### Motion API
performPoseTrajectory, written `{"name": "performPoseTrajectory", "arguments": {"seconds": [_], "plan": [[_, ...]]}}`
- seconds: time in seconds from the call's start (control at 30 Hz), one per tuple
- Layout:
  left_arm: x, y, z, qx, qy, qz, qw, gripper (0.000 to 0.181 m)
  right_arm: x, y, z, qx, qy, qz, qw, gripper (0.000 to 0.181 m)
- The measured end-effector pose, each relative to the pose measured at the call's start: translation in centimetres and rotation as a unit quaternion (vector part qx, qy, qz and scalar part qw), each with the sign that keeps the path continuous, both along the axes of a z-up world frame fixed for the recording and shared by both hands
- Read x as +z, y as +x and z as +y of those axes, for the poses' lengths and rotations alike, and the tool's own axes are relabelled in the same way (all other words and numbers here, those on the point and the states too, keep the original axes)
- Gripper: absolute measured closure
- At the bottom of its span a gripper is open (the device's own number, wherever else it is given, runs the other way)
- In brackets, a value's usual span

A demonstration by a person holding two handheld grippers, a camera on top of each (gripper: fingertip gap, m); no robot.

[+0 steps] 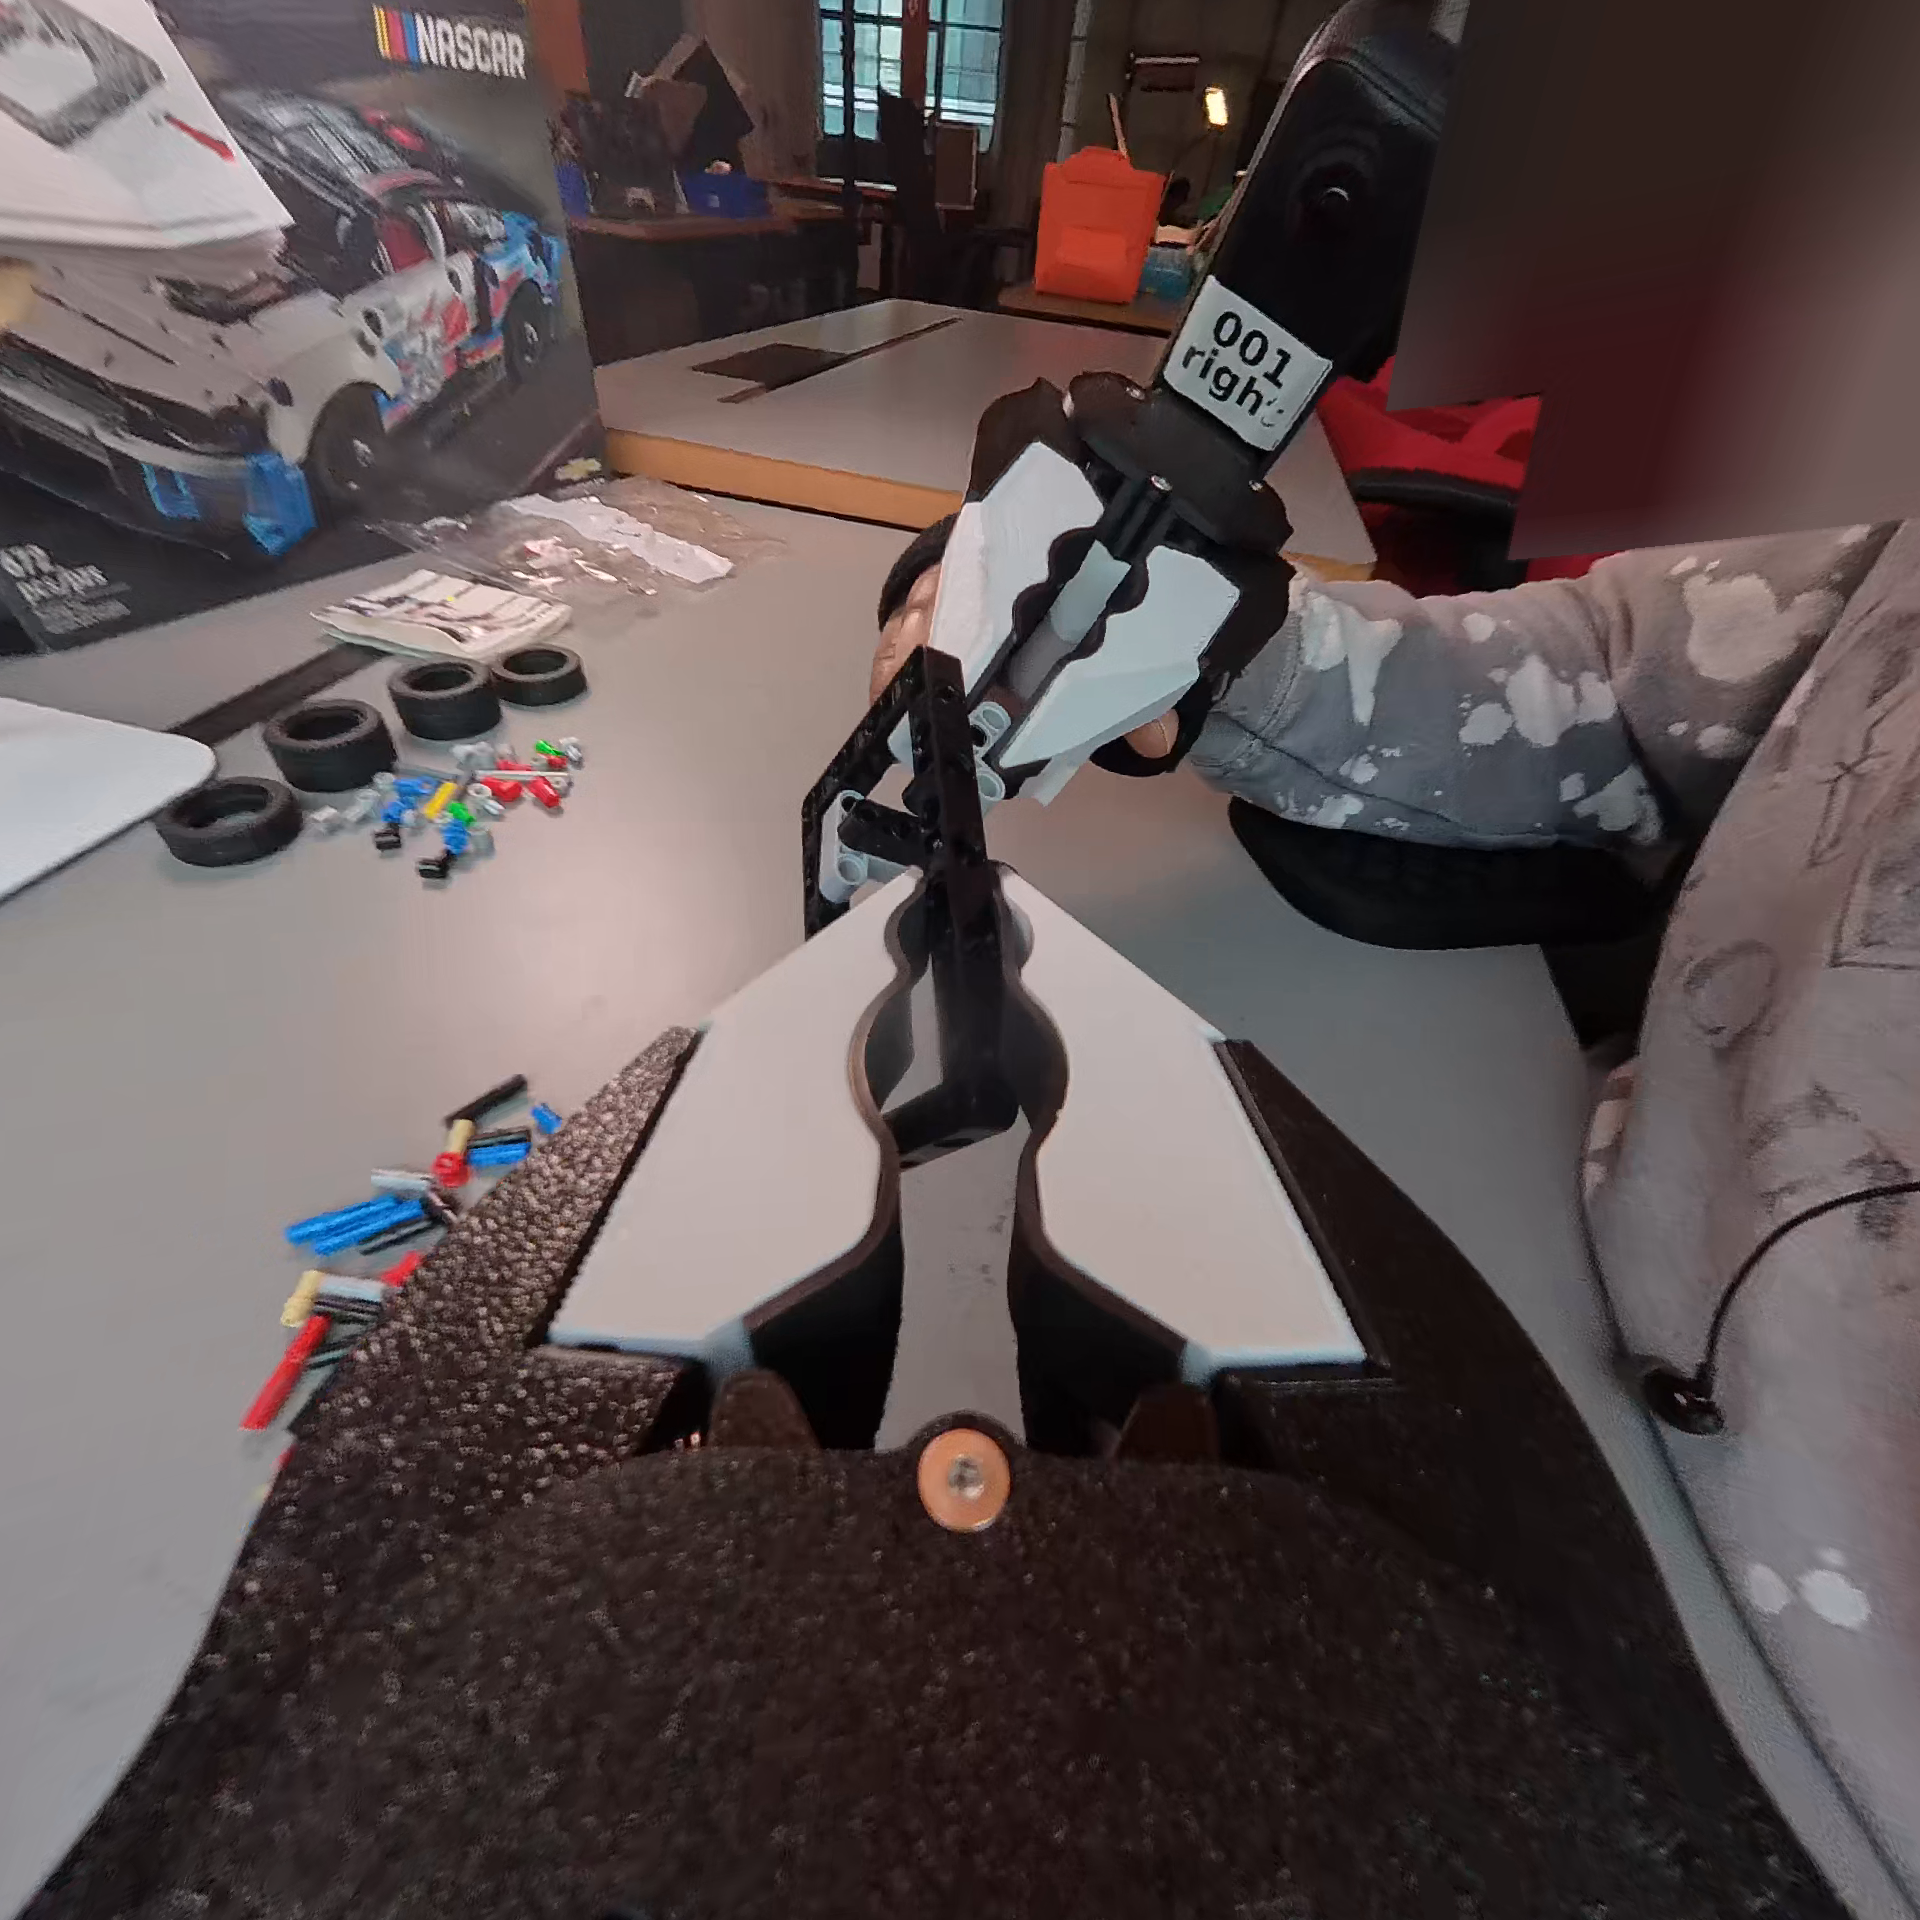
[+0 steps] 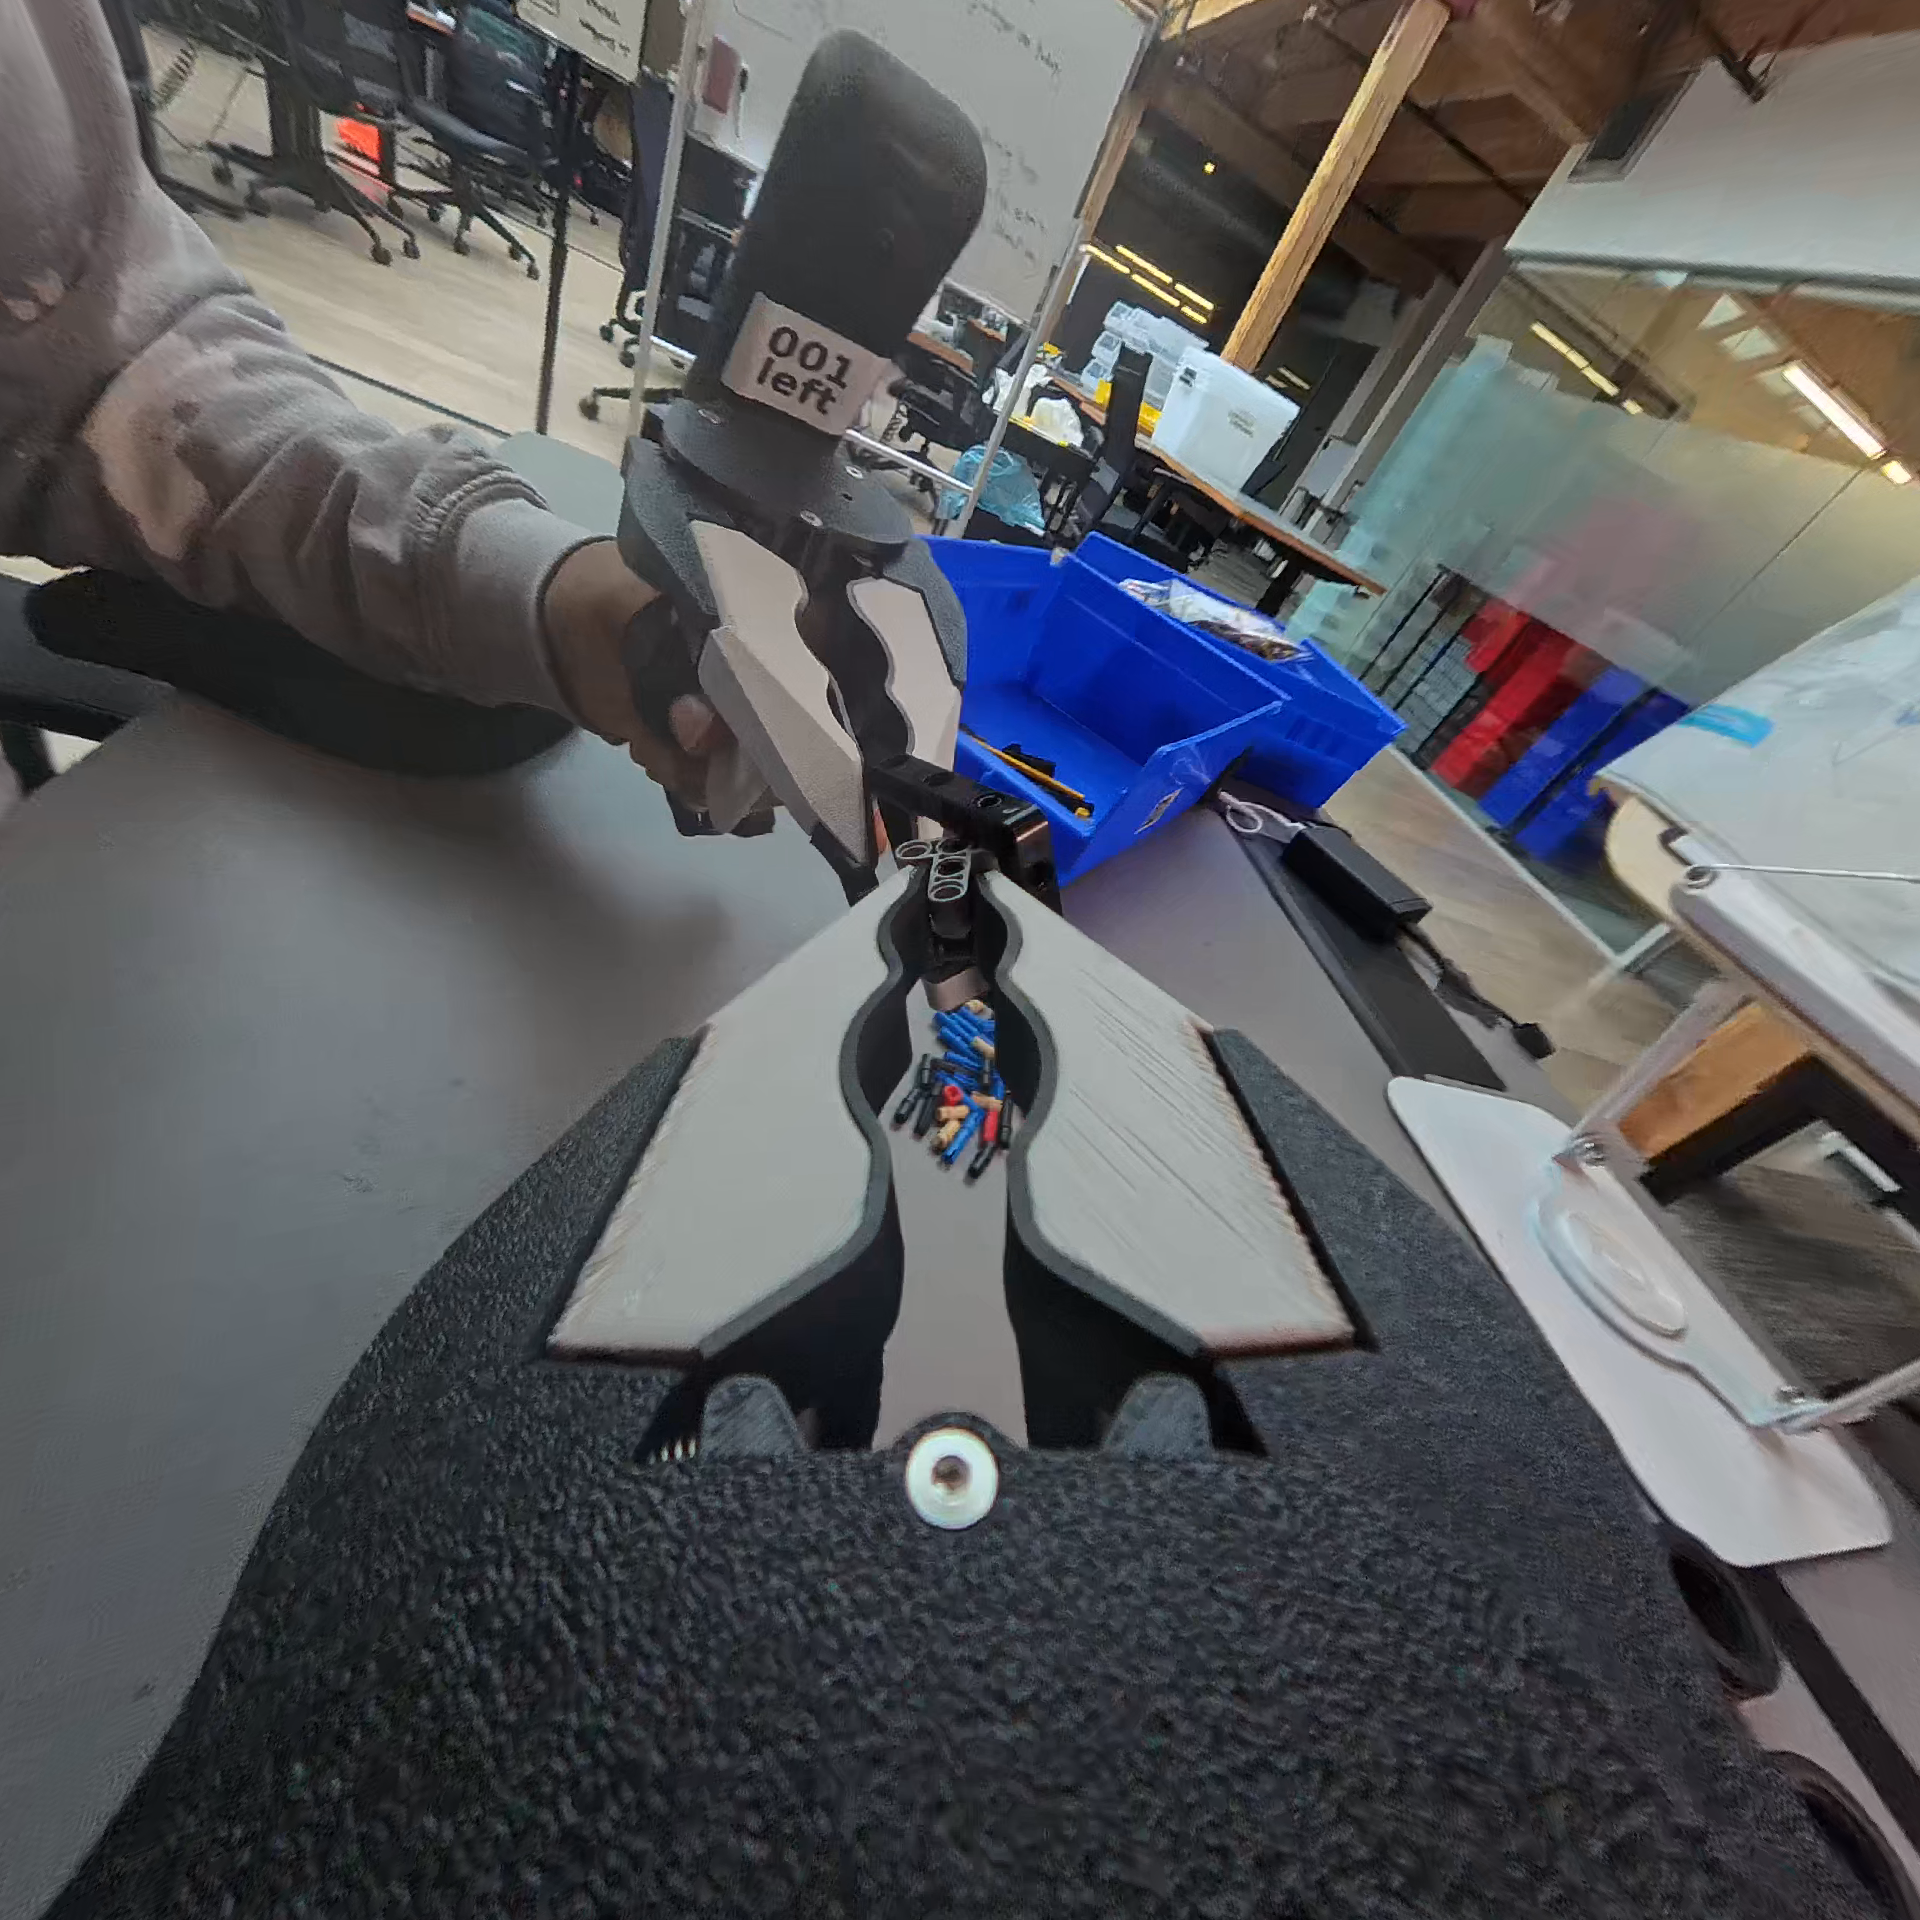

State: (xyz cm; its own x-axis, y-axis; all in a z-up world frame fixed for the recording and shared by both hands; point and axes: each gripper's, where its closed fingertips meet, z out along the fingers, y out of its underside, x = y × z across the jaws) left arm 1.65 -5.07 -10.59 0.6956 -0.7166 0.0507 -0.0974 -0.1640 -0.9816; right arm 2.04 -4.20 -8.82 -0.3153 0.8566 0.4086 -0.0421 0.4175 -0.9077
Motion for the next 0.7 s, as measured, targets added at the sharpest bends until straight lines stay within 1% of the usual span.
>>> {"name": "performPoseTrajectory", "arguments": {"seconds": [0.07, 0.13, 0.23, 0.3, 0.43, 0.53, 0.63, 0.67, 0.7], "plan": [[0.4, -0.4, 0.2, 0.035, 0.053, 0.062, 0.996, 0.173, 0.4, -0.4, 0.2, -0.033, 0.046, 0.035, 0.998, 0.173], [0.7, -0.9, 0.5, 0.07, 0.1, 0.128, 0.984, 0.172, 0.6, -0.7, 0.3, -0.062, 0.086, 0.059, 0.993, 0.173], [0.9, -1.2, 0.5, 0.108, 0.178, 0.237, 0.949, 0.172, 0.8, -0.9, 0.3, -0.079, 0.095, 0.08, 0.989, 0.172], [0.8, -1.3, 0.6, 0.128, 0.205, 0.287, 0.927, 0.172, 0.7, -1.0, 0.5, -0.087, 0.096, 0.085, 0.988, 0.172], [0.6, -1.8, 0.7, 0.143, 0.233, 0.338, 0.901, 0.172, 0.5, -1.3, 0.5, -0.097, 0.095, 0.089, 0.987, 0.171], [0.6, -1.9, 0.7, 0.147, 0.246, 0.361, 0.887, 0.172, 0.3, -1.4, 0.5, -0.099, 0.099, 0.089, 0.986, 0.171], [0.4, -2.0, 0.7, 0.149, 0.251, 0.373, 0.881, 0.172, 0.1, -1.5, 0.5, -0.098, 0.09, 0.085, 0.988, 0.171], [0.4, -2.0, 0.7, 0.149, 0.253, 0.372, 0.881, 0.172, 0.2, -1.5, 0.5, -0.095, 0.078, 0.083, 0.989, 0.171], [0.4, -2.0, 0.7, 0.147, 0.25, 0.362, 0.886, 0.172, 0.2, -1.5, 0.5, -0.091, 0.065, 0.08, 0.99, 0.17]]}}
